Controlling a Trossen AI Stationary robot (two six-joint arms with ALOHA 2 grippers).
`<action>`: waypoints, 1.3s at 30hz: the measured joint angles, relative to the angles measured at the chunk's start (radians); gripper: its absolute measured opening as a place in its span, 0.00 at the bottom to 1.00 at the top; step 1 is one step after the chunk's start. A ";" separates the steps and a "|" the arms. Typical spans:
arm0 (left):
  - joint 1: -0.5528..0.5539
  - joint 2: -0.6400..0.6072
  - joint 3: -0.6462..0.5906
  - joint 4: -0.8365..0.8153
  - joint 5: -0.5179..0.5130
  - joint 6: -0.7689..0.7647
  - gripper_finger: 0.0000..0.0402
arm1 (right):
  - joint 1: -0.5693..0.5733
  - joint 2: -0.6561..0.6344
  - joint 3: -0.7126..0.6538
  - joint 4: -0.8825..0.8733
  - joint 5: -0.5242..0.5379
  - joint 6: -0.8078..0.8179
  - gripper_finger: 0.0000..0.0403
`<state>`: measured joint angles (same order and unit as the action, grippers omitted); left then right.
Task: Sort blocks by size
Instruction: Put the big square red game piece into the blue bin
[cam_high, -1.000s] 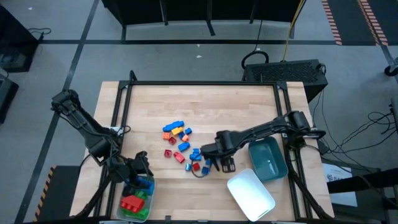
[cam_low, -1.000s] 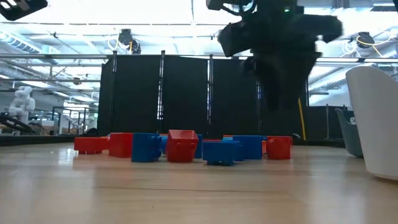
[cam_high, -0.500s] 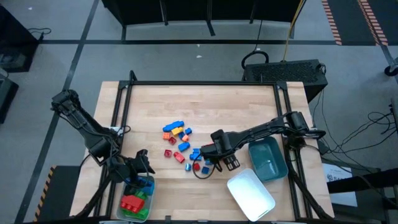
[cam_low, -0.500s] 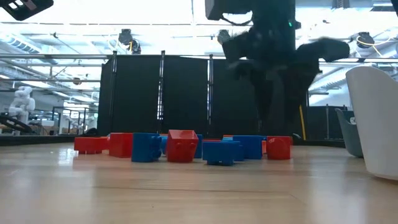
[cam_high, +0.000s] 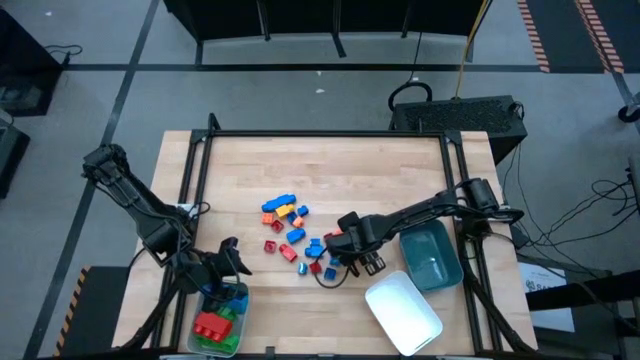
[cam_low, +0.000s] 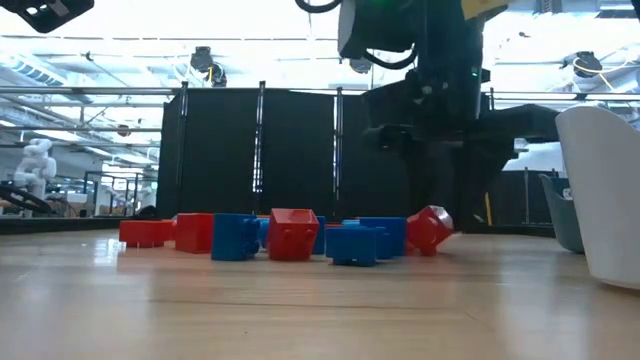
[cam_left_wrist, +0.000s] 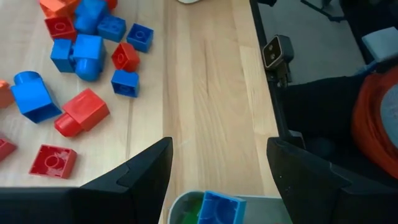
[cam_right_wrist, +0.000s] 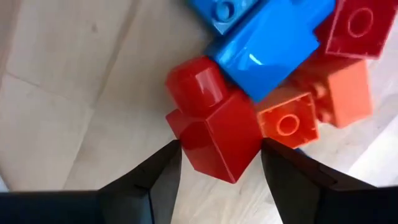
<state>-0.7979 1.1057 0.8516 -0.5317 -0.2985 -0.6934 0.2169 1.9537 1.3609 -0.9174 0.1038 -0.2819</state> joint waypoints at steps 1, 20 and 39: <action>0.000 0.000 0.000 -0.001 -0.003 -0.001 0.65 | 0.000 0.000 0.000 -0.002 -0.001 -0.007 0.50; -0.001 0.000 0.000 -0.001 -0.033 0.000 0.65 | 0.002 0.001 0.000 0.211 -0.009 0.009 0.50; -0.001 0.000 0.000 -0.001 -0.051 -0.005 0.65 | 0.004 0.059 0.000 0.262 0.003 0.121 0.40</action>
<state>-0.7986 1.1057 0.8516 -0.5322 -0.3496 -0.6983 0.2207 2.0125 1.3605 -0.6550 0.1069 -0.1607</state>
